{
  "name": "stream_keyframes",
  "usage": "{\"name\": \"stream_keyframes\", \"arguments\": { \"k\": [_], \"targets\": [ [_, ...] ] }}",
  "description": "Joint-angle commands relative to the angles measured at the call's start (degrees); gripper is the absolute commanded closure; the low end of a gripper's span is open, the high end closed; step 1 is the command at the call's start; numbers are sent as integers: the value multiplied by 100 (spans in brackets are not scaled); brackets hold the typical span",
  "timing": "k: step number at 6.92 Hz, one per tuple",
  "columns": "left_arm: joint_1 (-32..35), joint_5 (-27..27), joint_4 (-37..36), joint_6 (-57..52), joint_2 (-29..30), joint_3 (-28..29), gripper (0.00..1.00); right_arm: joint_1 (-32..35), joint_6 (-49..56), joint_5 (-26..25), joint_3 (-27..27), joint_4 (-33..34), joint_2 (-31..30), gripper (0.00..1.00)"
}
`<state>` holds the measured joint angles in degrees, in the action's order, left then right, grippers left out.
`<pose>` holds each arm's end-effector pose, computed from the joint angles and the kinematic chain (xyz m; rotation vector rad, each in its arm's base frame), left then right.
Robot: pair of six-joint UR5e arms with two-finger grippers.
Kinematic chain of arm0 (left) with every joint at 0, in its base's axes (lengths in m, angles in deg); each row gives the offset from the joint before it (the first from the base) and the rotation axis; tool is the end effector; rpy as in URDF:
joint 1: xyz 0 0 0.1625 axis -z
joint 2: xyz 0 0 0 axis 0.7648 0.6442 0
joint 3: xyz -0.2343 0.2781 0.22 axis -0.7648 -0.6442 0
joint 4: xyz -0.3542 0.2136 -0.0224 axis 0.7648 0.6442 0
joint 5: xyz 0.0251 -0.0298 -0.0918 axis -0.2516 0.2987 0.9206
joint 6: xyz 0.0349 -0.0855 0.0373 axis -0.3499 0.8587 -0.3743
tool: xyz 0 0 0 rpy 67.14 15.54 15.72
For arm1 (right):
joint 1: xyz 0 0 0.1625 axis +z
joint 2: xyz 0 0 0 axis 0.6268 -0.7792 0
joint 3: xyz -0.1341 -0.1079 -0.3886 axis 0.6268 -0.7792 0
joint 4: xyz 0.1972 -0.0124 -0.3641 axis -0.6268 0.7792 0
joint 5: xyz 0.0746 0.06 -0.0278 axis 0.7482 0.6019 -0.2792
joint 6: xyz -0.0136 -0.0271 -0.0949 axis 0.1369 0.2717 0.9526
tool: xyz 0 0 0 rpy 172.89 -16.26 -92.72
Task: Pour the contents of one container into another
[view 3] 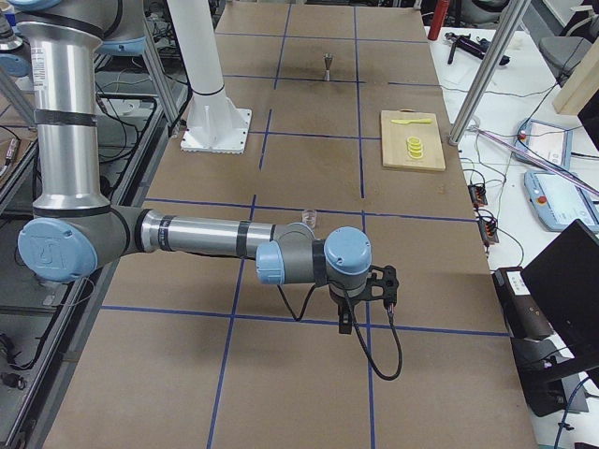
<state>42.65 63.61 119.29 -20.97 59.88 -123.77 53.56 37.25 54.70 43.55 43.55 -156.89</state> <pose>-0.0830 -0.5068 0.6345 0.1624 0.8185 -0.0154 0.0803 -0.4905 0.6527 0.0848 -0.8311 0.0932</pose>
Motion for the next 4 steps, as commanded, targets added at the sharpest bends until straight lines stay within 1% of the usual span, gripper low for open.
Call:
{"name": "stream_keyframes", "arguments": {
  "k": [1, 4],
  "targets": [
    [-26, -26, 46, 8, 0, 91, 0, 0, 1, -1, 2, -3, 16, 0],
    [-105, -17, 46, 16, 0, 82, 0, 0, 1, -1, 11, -12, 25, 0]
  ]
}}
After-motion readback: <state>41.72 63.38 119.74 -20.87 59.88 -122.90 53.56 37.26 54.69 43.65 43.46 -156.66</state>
